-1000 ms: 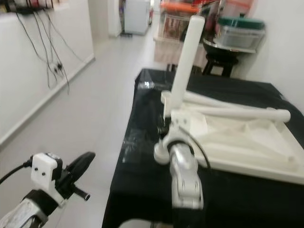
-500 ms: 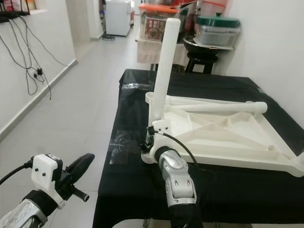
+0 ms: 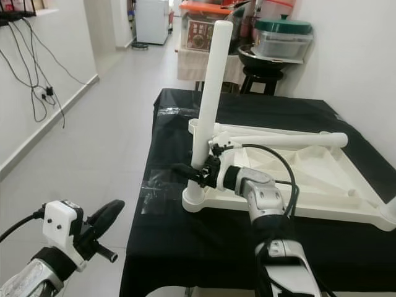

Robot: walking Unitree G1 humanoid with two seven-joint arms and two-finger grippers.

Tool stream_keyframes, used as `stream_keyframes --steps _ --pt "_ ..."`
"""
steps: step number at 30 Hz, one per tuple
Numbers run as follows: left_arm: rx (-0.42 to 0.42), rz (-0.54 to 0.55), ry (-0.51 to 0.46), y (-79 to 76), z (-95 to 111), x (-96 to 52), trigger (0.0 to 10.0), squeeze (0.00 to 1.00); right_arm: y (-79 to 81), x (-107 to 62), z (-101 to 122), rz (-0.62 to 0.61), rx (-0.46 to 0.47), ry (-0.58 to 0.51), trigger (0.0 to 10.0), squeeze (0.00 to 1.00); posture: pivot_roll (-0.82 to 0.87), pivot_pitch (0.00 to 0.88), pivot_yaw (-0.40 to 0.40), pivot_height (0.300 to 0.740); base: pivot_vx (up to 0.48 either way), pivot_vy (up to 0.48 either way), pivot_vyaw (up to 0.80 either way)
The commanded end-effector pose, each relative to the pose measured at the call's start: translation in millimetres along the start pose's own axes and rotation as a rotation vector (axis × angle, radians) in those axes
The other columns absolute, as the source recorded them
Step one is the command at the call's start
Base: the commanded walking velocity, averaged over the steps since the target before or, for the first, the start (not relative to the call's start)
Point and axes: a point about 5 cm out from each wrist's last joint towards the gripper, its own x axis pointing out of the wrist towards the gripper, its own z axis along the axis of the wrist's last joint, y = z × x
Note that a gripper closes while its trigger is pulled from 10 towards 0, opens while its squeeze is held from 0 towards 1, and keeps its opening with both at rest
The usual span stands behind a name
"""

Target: Building children table

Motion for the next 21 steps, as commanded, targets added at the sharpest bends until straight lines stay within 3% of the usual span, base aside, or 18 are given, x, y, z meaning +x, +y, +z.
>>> stream_keyframes --steps 1,2,3,5,6,14,21 --pt "0.000 0.001 0.006 -0.9 -1.1 -0.4 10.0 0.00 -2.3 -0.3 0.5 0.038 0.028 0.025 10.0 0.00 0.06 0.000 -0.098 0.740 0.000 0.000 0.00" --pt "0.000 0.001 0.006 -0.9 -1.1 -0.4 10.0 0.00 -2.3 -0.3 0.5 0.038 0.028 0.025 10.0 0.00 0.06 0.000 -0.098 0.740 0.000 0.000 0.00" --pt "0.000 0.001 0.007 -1.1 -1.1 -0.5 10.0 0.00 -6.5 -3.0 3.5 0.019 0.041 0.024 4.9 0.00 0.07 0.000 -0.099 0.740 0.000 0.000 0.00" --pt "-0.001 0.001 0.008 -1.2 -1.1 -0.6 10.0 0.00 -8.8 -4.5 5.3 0.007 0.049 0.019 4.9 0.00 0.07 0.000 -0.099 0.740 0.000 0.000 0.00" --pt "-0.001 0.001 0.008 -1.3 -1.1 -0.6 10.0 0.00 -10.9 -6.0 6.5 0.013 0.062 0.014 0.0 0.00 0.07 0.000 -0.101 0.740 0.000 0.000 0.00" --pt "-0.001 0.000 0.006 -1.9 -0.9 0.0 10.0 0.00 -14.4 -11.7 8.1 0.055 0.074 -0.029 0.0 0.00 0.06 0.000 -0.098 0.740 0.000 0.000 0.00" --pt "-0.001 -0.001 0.004 -2.8 -0.8 0.3 10.0 0.00 -18.0 -13.9 8.7 0.008 0.043 -0.051 0.0 0.00 0.06 0.000 -0.111 0.740 0.000 0.000 0.00"
